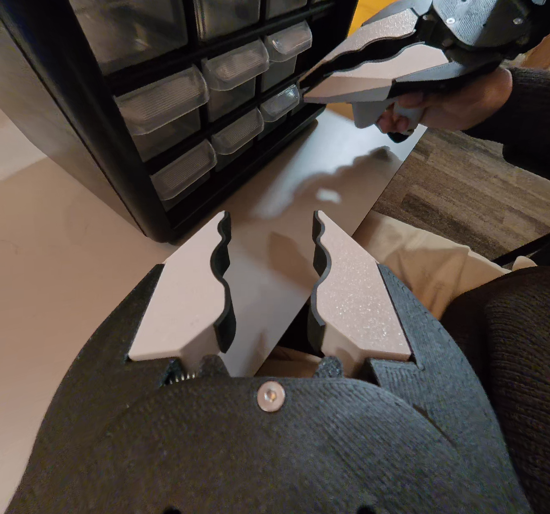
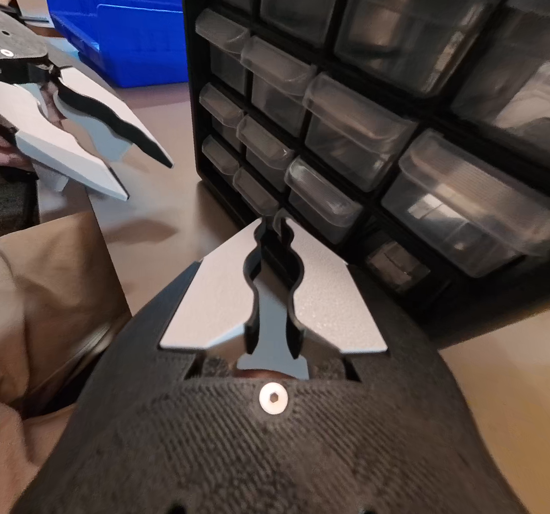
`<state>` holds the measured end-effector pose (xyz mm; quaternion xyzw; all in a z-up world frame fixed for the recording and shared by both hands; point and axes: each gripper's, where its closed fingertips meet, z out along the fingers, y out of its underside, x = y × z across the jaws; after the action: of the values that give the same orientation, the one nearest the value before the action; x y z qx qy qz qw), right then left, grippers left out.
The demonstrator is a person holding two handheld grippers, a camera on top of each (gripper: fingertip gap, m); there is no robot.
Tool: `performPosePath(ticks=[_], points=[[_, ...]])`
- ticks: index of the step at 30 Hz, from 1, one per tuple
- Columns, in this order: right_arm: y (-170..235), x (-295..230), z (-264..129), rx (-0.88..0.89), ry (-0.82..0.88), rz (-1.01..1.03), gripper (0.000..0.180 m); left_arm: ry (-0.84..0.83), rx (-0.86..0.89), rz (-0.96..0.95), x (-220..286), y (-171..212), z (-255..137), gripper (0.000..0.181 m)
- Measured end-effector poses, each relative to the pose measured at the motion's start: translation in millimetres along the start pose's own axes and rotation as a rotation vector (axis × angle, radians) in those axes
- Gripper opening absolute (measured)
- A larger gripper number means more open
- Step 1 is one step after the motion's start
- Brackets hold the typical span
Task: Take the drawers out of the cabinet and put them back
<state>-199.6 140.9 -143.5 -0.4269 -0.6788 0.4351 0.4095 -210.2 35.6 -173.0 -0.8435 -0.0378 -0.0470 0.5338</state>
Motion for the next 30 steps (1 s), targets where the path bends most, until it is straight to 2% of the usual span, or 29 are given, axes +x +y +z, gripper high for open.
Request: performPosePath(ticks=[1,7,12,18,23,30], points=[[1,-2,0,-0.003,-0.007,-0.001,0.008,-0.002,0.005,-0.001,0,-1,-1,0.055],[10,-16,5,-0.046,-0.079,0.023,0.008,-0.016,0.003,0.01,-3,0,-1,0.057],[22,-23,10,-0.123,-0.134,0.072,0.019,-0.059,-0.013,0.05,-7,2,-1,0.067],[23,-25,9,-0.122,-0.15,0.088,0.028,-0.07,-0.025,0.056,-8,5,1,0.065],[24,-33,9,-0.134,-0.211,0.087,0.04,-0.068,-0.006,0.062,-7,3,1,0.056],[29,-44,10,-0.174,-0.274,0.061,0.047,-0.077,-0.003,0.057,-9,3,2,0.061]])
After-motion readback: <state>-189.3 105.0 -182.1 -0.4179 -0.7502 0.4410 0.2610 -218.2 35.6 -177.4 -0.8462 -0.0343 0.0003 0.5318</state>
